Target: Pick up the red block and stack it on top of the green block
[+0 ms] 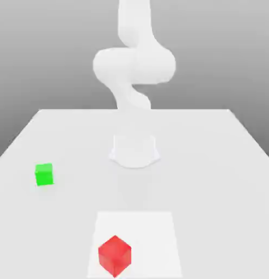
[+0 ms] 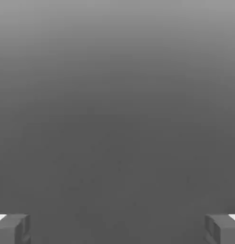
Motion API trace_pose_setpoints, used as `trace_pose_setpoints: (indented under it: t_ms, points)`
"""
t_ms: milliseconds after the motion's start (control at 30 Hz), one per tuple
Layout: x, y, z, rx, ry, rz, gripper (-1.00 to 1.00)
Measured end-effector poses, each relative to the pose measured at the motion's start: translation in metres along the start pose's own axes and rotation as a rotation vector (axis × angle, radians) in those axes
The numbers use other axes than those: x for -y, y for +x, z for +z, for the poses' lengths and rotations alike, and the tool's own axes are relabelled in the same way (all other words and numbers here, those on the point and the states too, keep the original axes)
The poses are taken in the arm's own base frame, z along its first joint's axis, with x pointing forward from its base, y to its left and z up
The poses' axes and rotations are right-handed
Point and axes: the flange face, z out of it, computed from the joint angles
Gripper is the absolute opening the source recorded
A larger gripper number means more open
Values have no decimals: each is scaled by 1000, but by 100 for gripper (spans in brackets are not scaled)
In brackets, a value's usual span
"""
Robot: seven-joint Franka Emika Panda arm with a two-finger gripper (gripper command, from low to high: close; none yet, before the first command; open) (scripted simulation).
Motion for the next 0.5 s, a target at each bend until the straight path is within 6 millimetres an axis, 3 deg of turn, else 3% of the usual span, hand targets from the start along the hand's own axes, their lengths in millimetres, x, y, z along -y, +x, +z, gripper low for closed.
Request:
trace_pose_setpoints:
  t_ms: [233, 500]
  points:
    - [-30, -10, 145, 222, -61, -188, 0]
    - [-87, -61, 284, 438, -144, -404, 0]
